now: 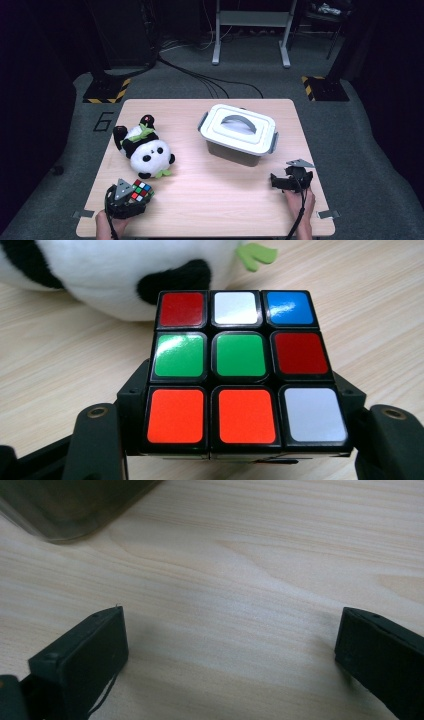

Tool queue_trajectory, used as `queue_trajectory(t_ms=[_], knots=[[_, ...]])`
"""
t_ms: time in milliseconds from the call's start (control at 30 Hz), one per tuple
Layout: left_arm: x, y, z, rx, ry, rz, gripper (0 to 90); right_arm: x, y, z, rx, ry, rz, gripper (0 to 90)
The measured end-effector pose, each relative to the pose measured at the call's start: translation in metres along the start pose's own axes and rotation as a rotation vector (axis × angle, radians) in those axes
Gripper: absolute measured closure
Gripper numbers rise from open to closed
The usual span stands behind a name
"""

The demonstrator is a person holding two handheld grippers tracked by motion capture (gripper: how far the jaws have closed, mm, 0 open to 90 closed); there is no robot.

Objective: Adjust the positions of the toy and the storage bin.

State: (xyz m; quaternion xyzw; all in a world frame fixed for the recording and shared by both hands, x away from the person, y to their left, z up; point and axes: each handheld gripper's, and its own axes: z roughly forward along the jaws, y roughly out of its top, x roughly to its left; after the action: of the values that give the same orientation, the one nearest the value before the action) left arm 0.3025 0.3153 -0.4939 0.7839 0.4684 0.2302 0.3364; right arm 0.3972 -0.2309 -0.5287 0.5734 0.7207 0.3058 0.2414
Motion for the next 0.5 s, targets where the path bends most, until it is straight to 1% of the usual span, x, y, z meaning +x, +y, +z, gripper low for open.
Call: queue_trajectory(t_ms=[67,100,133,200,233,267,300,333,500], knots=[[0.004,-0.001,-0.001,0.006,0.015,-0.003,34.2,0.0,0.0,0.0,0.0,0.0,-0.001,0.0],[0.006,-0.002,-0.002,0.004,0.017,-0.013,34.2,0.0,0.0,0.0,0.0,0.0,-0.001,0.0],[0.008,-0.002,-0.003,0.006,0.024,-0.01,34.2,0.0,0.0,0.0,0.0,0.0,-0.001,0.0],[0.012,-0.003,-0.004,0.003,0.036,-0.027,34.2,0.0,0.0,0.0,0.0,0.0,-0.001,0.0],[0.015,-0.003,-0.004,0.006,0.036,-0.029,34.2,0.0,0.0,0.0,0.0,0.0,-0.001,0.0],[0.017,-0.003,-0.005,0.007,0.046,-0.033,34.2,0.0,0.0,0.0,0.0,0.0,-0.001,0.0],[0.02,-0.004,-0.004,-0.003,0.054,-0.043,34.2,0.0,0.0,0.0,0.0,0.0,-0.001,0.0],[0.023,-0.003,-0.005,0.005,0.054,-0.048,34.2,0.0,0.0,0.0,0.0,0.0,0.0,0.0],[0.038,-0.001,-0.005,-0.001,0.076,-0.073,34.2,0.0,0.0,0.0,0.0,0.0,0.0,0.0]])
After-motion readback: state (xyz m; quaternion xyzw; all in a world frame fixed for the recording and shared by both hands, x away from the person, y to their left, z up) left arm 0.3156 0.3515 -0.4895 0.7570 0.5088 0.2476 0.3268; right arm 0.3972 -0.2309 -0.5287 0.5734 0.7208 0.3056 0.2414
